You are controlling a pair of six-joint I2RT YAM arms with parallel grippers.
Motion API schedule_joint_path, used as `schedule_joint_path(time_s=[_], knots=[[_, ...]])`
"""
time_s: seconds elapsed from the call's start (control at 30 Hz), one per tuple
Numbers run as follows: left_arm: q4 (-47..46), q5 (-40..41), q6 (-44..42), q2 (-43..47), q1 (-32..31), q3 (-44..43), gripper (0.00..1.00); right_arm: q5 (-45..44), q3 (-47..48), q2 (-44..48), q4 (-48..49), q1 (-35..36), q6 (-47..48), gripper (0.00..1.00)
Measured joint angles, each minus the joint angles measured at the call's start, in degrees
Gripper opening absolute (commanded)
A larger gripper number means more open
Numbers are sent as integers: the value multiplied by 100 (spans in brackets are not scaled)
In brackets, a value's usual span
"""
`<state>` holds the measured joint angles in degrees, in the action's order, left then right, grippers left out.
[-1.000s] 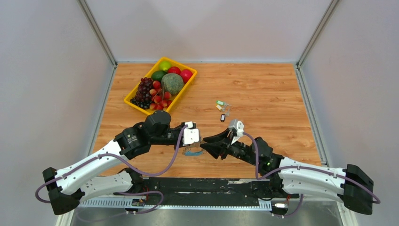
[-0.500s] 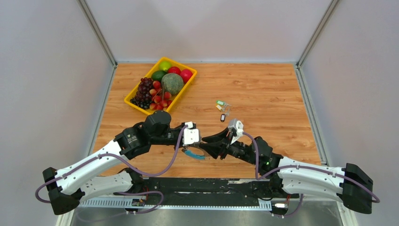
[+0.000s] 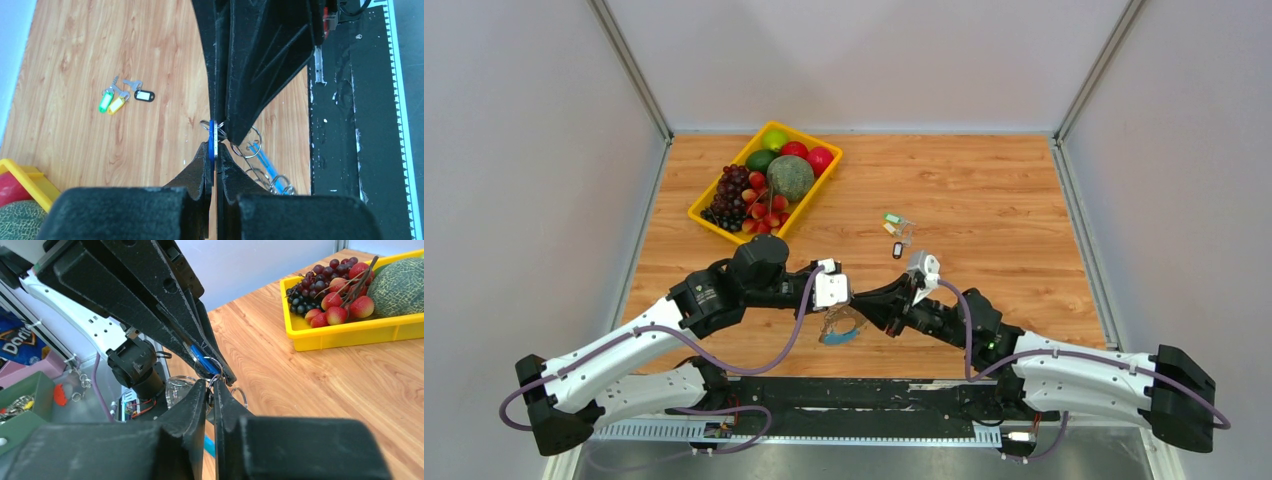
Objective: Remove the keys from the keyring
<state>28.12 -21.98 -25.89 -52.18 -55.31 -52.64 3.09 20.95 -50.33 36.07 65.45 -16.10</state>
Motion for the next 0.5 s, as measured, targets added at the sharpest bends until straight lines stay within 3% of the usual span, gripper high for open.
schedule_joint_path(time_s=[0.07,0.5], knots=[[-4,0,0,0,0,0,0,0,0,59,-33,4,33,0],[-48,-17,0,0,-7,-2,0,96,-55,684,-428,11,140,0]])
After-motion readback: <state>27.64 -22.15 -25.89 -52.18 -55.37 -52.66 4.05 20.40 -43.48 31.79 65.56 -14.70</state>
